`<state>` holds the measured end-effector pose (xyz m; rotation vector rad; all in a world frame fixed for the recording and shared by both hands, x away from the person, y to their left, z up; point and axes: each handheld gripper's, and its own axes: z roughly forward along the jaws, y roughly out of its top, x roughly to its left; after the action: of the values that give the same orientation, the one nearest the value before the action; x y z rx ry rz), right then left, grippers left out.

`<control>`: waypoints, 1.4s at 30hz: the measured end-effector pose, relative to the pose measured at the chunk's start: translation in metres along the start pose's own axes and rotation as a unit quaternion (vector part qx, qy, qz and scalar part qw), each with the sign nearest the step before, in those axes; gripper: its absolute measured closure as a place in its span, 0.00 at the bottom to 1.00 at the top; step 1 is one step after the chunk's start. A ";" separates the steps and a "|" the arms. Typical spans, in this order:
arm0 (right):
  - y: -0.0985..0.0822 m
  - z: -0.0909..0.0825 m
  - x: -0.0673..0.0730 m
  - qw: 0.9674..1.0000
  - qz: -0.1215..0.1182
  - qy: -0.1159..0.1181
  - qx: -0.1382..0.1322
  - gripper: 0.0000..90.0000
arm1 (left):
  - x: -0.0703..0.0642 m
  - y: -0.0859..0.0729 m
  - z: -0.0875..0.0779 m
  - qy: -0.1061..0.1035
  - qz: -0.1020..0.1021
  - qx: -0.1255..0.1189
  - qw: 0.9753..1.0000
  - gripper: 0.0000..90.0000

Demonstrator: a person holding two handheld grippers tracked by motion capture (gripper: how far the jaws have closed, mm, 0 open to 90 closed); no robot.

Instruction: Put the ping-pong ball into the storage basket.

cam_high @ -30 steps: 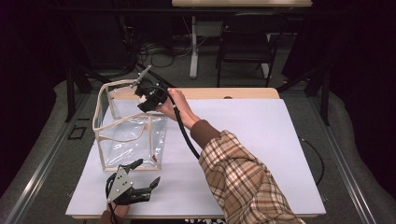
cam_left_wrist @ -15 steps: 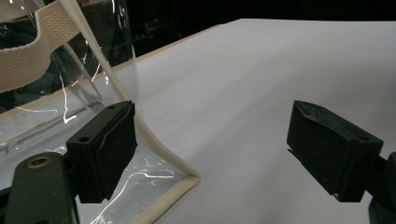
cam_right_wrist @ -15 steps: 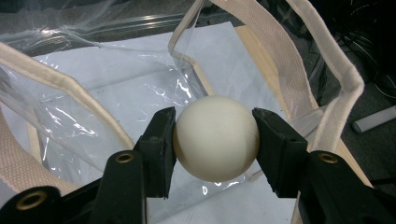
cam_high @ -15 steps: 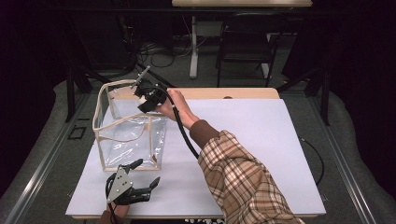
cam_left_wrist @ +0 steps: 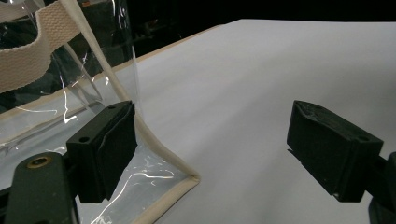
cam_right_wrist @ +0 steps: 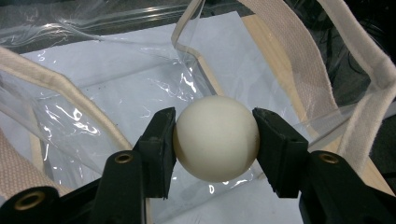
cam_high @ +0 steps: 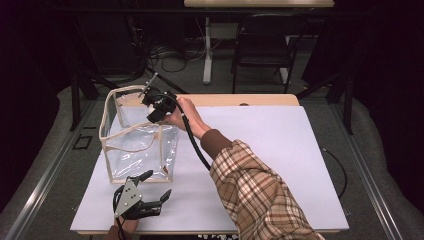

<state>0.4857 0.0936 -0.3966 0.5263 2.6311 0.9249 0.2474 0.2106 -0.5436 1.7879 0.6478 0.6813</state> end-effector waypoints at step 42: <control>-0.076 -0.076 -0.027 0.994 0.063 0.023 -0.090 0.07 | -0.001 0.001 0.003 -0.003 0.002 0.008 1.000 0.18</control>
<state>0.4616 -0.0141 -0.3842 0.6384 2.5443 1.2128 0.2494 0.2078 -0.5441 1.8057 0.6467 0.6749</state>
